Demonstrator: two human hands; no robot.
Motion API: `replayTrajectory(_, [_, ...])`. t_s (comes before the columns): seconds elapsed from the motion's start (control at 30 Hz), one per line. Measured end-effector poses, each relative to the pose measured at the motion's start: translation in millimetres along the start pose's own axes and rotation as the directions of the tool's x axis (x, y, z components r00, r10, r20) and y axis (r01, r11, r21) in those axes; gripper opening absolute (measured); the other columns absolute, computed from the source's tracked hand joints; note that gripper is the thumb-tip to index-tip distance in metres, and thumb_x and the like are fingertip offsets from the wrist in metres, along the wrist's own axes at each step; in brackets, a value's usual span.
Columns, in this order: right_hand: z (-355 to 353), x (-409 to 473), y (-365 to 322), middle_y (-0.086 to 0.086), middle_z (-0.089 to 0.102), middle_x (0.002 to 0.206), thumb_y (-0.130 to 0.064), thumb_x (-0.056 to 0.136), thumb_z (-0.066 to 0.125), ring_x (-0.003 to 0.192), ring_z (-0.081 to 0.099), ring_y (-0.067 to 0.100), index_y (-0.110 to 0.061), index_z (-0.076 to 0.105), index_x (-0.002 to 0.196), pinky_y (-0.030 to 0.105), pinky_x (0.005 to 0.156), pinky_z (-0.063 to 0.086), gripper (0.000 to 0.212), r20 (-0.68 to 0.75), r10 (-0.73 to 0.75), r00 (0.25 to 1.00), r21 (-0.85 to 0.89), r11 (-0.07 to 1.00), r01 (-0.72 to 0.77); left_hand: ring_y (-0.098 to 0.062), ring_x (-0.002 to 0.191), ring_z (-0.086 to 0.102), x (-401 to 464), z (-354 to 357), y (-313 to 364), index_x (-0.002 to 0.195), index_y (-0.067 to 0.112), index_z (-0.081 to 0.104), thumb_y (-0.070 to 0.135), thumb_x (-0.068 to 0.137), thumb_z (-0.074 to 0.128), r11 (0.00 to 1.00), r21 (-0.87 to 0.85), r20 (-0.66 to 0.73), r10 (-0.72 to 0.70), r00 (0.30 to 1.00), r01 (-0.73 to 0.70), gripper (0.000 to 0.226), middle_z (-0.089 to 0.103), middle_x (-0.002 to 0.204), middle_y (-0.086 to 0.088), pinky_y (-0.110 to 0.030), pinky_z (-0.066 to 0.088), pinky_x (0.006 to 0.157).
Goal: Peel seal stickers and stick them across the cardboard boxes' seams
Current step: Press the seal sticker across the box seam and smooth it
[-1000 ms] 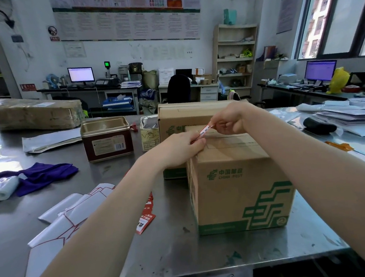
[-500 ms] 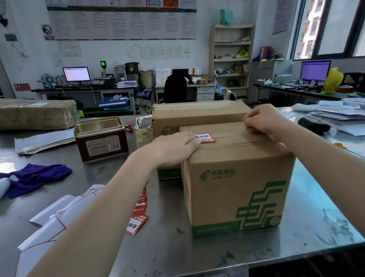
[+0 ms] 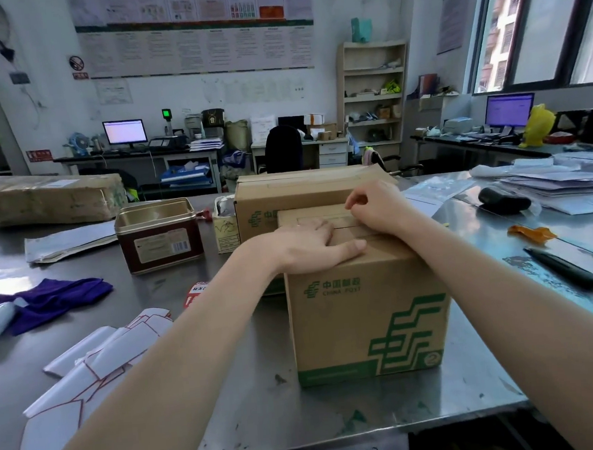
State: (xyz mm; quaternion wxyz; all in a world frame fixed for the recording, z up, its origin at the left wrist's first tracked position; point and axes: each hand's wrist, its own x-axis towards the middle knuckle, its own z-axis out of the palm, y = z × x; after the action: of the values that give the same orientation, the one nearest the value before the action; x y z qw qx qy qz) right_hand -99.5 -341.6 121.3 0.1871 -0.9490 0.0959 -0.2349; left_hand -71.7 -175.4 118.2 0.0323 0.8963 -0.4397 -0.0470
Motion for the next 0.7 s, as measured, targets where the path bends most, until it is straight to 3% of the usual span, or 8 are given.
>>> replayTrajectory(0.1, [-1.3, -4.6, -5.3, 0.001, 0.064, 0.121, -0.008, 0.091, 0.044, 0.111, 0.055, 0.015, -0.017, 0.064, 0.119, 0.026, 0.095, 0.041, 0.035, 0.129, -0.093, 0.987, -0.029, 0.995, 0.098, -0.012, 0.133, 0.039, -13.9, 0.2, -17.3, 0.14, 0.019, 0.045, 0.058, 0.094, 0.027, 0.914, -0.384, -0.105, 0.096, 0.99, -0.129, 0.062, 0.041, 0.147, 0.003, -0.028, 0.025, 0.109])
replayTrajectory(0.17, [-4.4, -8.6, -9.0, -0.002, 0.057, 0.133, -0.006, 0.092, 0.039, 0.124, 0.048, 0.016, -0.021, 0.058, 0.127, 0.034, 0.108, 0.036, 0.043, 0.221, -0.119, 0.968, -0.086, 0.986, 0.141, -0.002, 0.109, 0.053, -22.1, 3.7, -35.7, 0.118, 0.015, 0.066, 0.044, 0.099, 0.03, 0.745, -0.638, -0.299, -0.009, 0.954, -0.194, 0.049, 0.06, 0.128, 0.002, -0.021, 0.031, 0.098])
replayTrajectory(0.2, [-5.4, -11.0, -11.7, -0.002, 0.052, 0.139, -0.006, 0.094, 0.036, 0.129, 0.044, 0.017, -0.022, 0.054, 0.131, 0.034, 0.11, 0.031, 0.044, 0.268, -0.121, 0.956, -0.107, 0.982, 0.155, -0.001, 0.105, 0.054, -24.0, 8.1, -44.5, 0.113, 0.013, 0.068, 0.038, 0.1, 0.03, 0.689, -0.693, -0.383, -0.102, 0.918, -0.213, 0.047, 0.063, 0.124, 0.0, -0.019, 0.033, 0.095])
replayTrajectory(0.3, [-6.5, -18.6, -22.5, -0.002, 0.043, 0.146, -0.015, 0.101, 0.03, 0.133, 0.039, 0.019, -0.025, 0.044, 0.14, 0.03, 0.106, 0.029, 0.043, 0.35, -0.124, 0.928, -0.138, 0.974, 0.182, -0.014, 0.13, 0.044, -28.4, 26.4, -54.6, 0.135, 0.014, 0.049, 0.036, 0.101, 0.028, 0.715, -0.677, -0.423, -0.184, 0.887, -0.175, 0.045, 0.05, 0.14, 0.0, -0.02, 0.03, 0.102])
replayTrajectory(0.43, [-2.1, -26.9, -35.5, 0.002, 0.047, 0.142, -0.021, 0.102, 0.028, 0.127, 0.044, 0.02, -0.022, 0.044, 0.139, 0.03, 0.101, 0.032, 0.04, 0.379, -0.124, 0.917, -0.16, 0.967, 0.197, -0.008, 0.141, 0.023, -33.2, 48.9, -48.4, 0.149, 0.028, 0.023, 0.051, 0.098, 0.02, 0.735, -0.66, -0.37, -0.137, 0.919, -0.156, 0.056, 0.027, 0.154, 0.009, -0.019, 0.015, 0.107])
replayTrajectory(0.57, [0.9, -30.6, -35.2, 0.008, 0.061, 0.12, -0.033, 0.102, 0.028, 0.1, 0.053, 0.02, -0.016, 0.058, 0.12, 0.03, 0.081, 0.037, 0.04, 0.37, -0.082, 0.926, -0.17, 0.973, 0.154, -0.008, 0.141, 0.022, -39.3, 54.1, -48.1, 0.148, 0.028, 0.024, 0.05, 0.098, 0.018, 0.717, -0.681, -0.382, -0.174, 0.908, -0.149, 0.055, 0.029, 0.153, 0.008, -0.019, 0.014, 0.108])
replayTrajectory(0.7, [-0.6, -35.5, -38.6, 0.007, 0.06, 0.114, -0.036, 0.102, 0.025, 0.098, 0.053, 0.021, -0.012, 0.059, 0.116, 0.031, 0.08, 0.037, 0.043, 0.363, -0.058, 0.93, -0.204, 0.969, 0.14, -0.009, 0.141, 0.023, -49.0, 53.4, -37.3, 0.146, 0.032, 0.026, 0.047, 0.1, 0.017, 0.643, -0.747, -0.339, -0.152, 0.928, -0.167, 0.05, 0.031, 0.152, 0.01, -0.019, 0.015, 0.106])
